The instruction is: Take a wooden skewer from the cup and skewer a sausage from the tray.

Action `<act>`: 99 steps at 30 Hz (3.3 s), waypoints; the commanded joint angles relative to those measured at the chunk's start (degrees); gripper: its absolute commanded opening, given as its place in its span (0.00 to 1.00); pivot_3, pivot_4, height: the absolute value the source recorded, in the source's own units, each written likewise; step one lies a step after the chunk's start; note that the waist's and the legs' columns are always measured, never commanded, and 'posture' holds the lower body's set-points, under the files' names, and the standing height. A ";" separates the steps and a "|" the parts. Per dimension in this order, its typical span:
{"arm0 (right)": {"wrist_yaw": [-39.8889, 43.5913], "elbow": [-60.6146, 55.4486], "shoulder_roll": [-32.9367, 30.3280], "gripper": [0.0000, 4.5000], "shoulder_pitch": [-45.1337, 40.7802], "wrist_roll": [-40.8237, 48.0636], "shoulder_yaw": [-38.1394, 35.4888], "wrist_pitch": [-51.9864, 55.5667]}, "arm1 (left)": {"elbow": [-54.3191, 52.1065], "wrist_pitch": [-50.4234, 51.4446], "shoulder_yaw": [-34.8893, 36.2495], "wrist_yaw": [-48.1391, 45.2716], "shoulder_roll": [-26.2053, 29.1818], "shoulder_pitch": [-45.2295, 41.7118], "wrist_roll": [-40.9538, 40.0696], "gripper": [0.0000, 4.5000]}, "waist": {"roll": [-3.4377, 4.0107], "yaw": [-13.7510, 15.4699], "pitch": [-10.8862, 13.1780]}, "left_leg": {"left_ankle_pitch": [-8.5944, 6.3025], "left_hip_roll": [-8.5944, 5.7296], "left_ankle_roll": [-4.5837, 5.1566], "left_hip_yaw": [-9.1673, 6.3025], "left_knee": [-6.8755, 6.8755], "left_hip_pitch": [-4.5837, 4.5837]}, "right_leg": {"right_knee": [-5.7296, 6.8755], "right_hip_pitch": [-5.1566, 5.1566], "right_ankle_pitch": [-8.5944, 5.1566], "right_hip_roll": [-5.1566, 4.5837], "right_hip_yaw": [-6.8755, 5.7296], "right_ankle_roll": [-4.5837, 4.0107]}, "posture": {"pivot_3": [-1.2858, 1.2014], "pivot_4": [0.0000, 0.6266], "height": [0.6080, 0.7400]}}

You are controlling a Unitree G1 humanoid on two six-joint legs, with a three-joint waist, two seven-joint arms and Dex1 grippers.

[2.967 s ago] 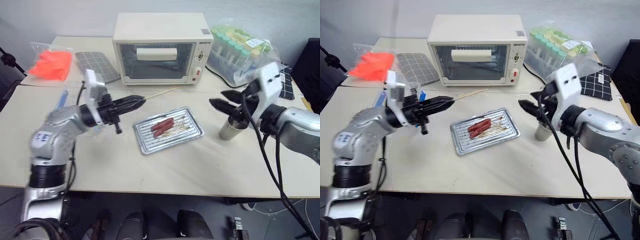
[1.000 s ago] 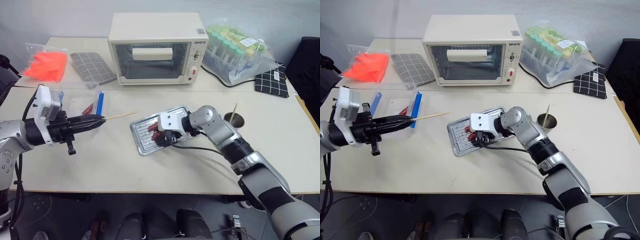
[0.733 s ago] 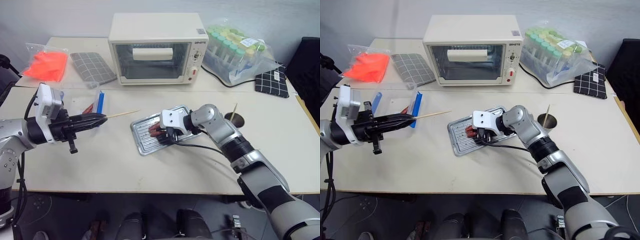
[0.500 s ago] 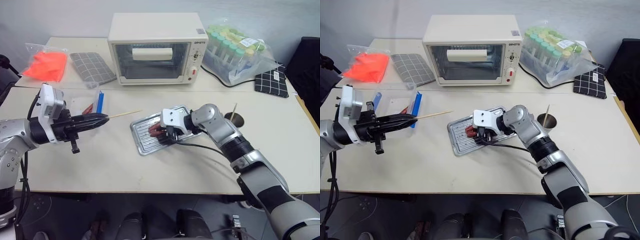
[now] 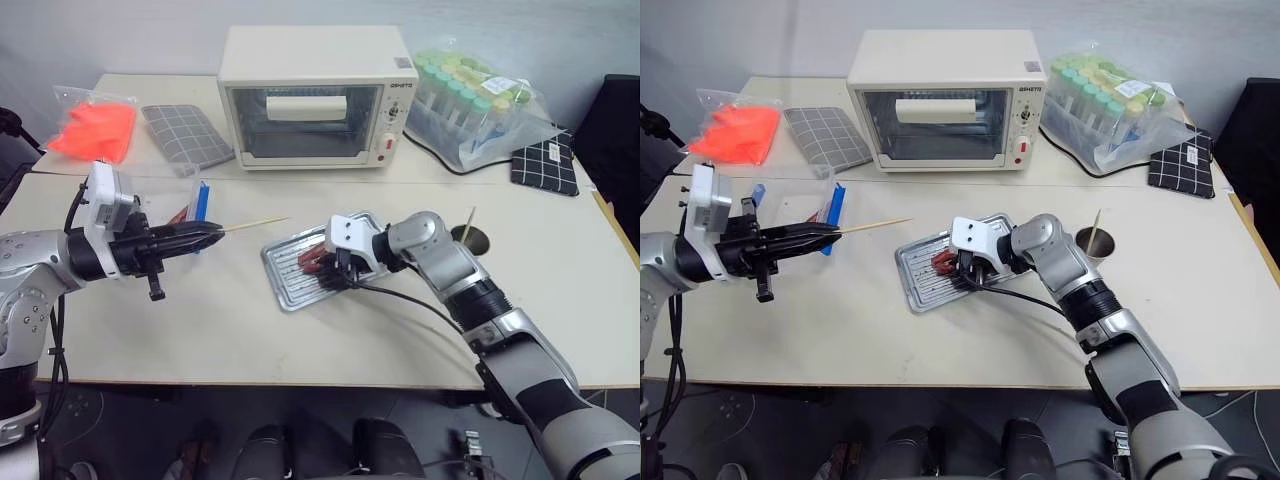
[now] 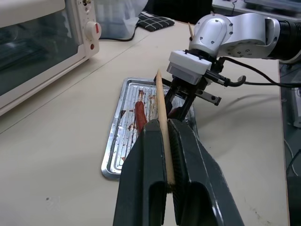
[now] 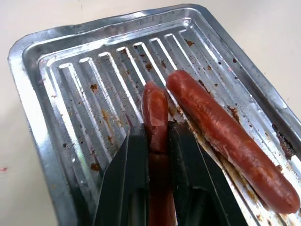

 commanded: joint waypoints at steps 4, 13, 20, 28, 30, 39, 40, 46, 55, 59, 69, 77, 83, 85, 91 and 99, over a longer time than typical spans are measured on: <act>7.06 -20.80 -9.29 0.13 0.48 6.18 -4.34 13.63 | 2.39 -1.61 -3.63 -5.92 1.51 -5.16 0.53 0.00 | 0.03 0.14 0.02 | 0.00 0.00 0.00 -0.02 0.06 -0.06 | 0.02 -0.02 0.00 0.01 -0.02 0.00 | 0.52 0.24 1.00; 9.33 -42.27 -20.82 0.13 -0.89 18.16 -10.26 35.88 | 7.66 -5.12 -11.84 -13.67 -0.21 -12.44 4.46 0.00 | 0.03 0.19 0.02 | -0.03 -0.01 0.01 0.01 0.08 -0.08 | 0.04 -0.05 0.00 0.05 -0.02 0.00 | 0.52 0.24 1.00; 4.88 -49.59 -22.25 0.13 -0.65 24.00 -11.61 42.90 | 12.48 -8.75 -16.20 -16.17 -4.05 -17.48 8.04 0.00 | 0.02 0.23 0.02 | -0.04 -0.14 0.02 0.01 0.11 -0.09 | 0.05 -0.05 0.00 0.03 -0.02 0.00 | 0.52 0.24 1.00; 1.37 -49.45 -23.94 0.13 -0.04 26.13 -11.09 42.22 | 12.57 -8.18 -16.57 -18.36 -4.61 -19.04 8.16 0.00 | 0.02 0.21 0.03 | -0.04 -0.15 0.02 0.01 0.13 -0.09 | 0.06 -0.05 0.00 0.01 -0.02 0.00 | 0.52 0.24 1.00; 1.06 -49.19 -24.68 0.13 0.44 26.37 -10.93 41.61 | 12.03 -7.69 -16.25 -18.54 -4.37 -18.93 7.95 0.00 | 0.02 0.21 0.03 | -0.04 -0.15 0.03 0.00 0.13 -0.10 | 0.06 -0.05 0.00 0.00 -0.02 0.00 | 0.52 0.24 1.00; 0.32 -48.23 -26.11 0.13 1.52 27.04 -10.35 39.59 | 11.50 -7.28 -15.75 -19.11 -3.64 -18.84 7.90 0.00 | 0.01 0.22 0.03 | -0.04 -0.10 0.04 0.01 0.15 -0.09 | 0.07 -0.05 0.00 0.00 -0.01 0.01 | 0.52 0.24 1.00; 0.30 -48.22 -26.15 0.13 1.53 27.10 -10.30 39.52 | 11.39 -7.21 -15.74 -19.11 -3.64 -18.86 7.86 0.00 | 0.01 0.22 0.03 | -0.04 -0.09 0.04 0.00 0.15 -0.10 | 0.07 -0.05 0.00 0.00 -0.01 0.00 | 0.52 0.24 1.00; 0.15 -48.76 -26.09 0.13 1.95 27.39 -10.00 39.10 | 10.86 -7.09 -15.99 -19.12 -4.02 -19.10 7.74 0.00 | 0.01 0.22 0.03 | -0.04 -0.08 0.04 0.00 0.15 -0.09 | 0.07 -0.05 0.00 0.00 -0.01 0.01 | 0.52 0.24 1.00; -0.48 -50.05 -26.94 0.13 4.07 27.98 -9.91 38.55 | 11.20 -7.23 -16.11 -19.74 -4.02 -19.72 7.88 0.00 | 0.01 0.26 0.03 | -0.04 -0.08 0.04 0.00 0.16 -0.10 | 0.08 -0.05 0.00 0.00 -0.01 0.01 | 0.52 0.24 1.00; -0.68 -49.45 -27.72 0.13 5.14 27.69 -10.07 37.44 | 11.30 -7.08 -15.95 -20.02 -3.77 -20.01 7.84 0.00 | 0.01 0.26 0.03 | -0.04 -0.08 0.04 0.00 0.17 -0.10 | 0.08 -0.05 0.00 -0.01 -0.01 0.01 | 0.52 0.24 1.00; -1.05 -49.45 -27.29 0.13 5.35 28.35 -10.05 36.53 | 10.93 -6.80 -16.09 -20.40 -3.87 -20.13 7.71 0.00 | 0.01 0.26 0.03 | -0.04 -0.08 0.04 0.00 0.18 -0.10 | 0.09 -0.05 0.00 0.00 -0.01 0.00 | 0.52 0.24 1.00; -1.94 -50.67 -26.14 0.13 3.03 30.41 -10.05 38.76 | 11.32 -6.80 -16.58 -20.42 -4.43 -20.32 8.03 0.00 | 0.01 0.24 0.03 | -0.05 -0.06 0.04 -0.01 0.18 -0.10 | 0.10 -0.05 0.00 0.00 -0.01 0.01 | 0.52 0.24 1.00; -2.21 -50.87 -25.89 0.13 2.41 31.39 -9.75 38.94 | 11.20 -6.78 -17.09 -20.58 -5.15 -20.92 8.08 0.00 | 0.01 0.33 0.03 | -0.05 -0.07 0.05 0.00 0.20 -0.10 | 0.10 -0.05 0.00 -0.01 -0.01 0.00 | 0.52 0.24 1.00; -2.21 -51.04 -25.85 0.13 2.29 31.59 -9.57 38.87 | 11.36 -6.87 -17.22 -20.70 -5.34 -21.15 8.22 0.00 | 0.01 0.31 0.03 | -0.05 -0.07 0.05 0.00 0.20 -0.10 | 0.10 -0.05 0.00 -0.01 -0.01 0.01 | 0.52 0.24 1.00; -2.45 -51.68 -25.28 0.13 1.49 31.96 -8.71 38.66 | 11.64 -7.19 -18.38 -22.40 -5.41 -21.69 8.61 0.00 | 0.01 0.25 0.03 | -0.05 -0.08 0.05 0.00 0.20 -0.10 | 0.11 -0.05 0.00 0.00 -0.01 0.01 | 0.52 0.24 1.00; -2.93 -51.80 -24.42 0.13 -0.61 32.48 -8.01 39.73 | 13.82 -8.44 -19.82 -24.73 -5.79 -23.08 10.22 0.00 | 0.01 0.36 0.03 | -0.05 -0.09 0.05 0.00 0.21 -0.10 | 0.11 -0.05 0.00 -0.02 -0.01 0.01 | 0.52 0.24 1.00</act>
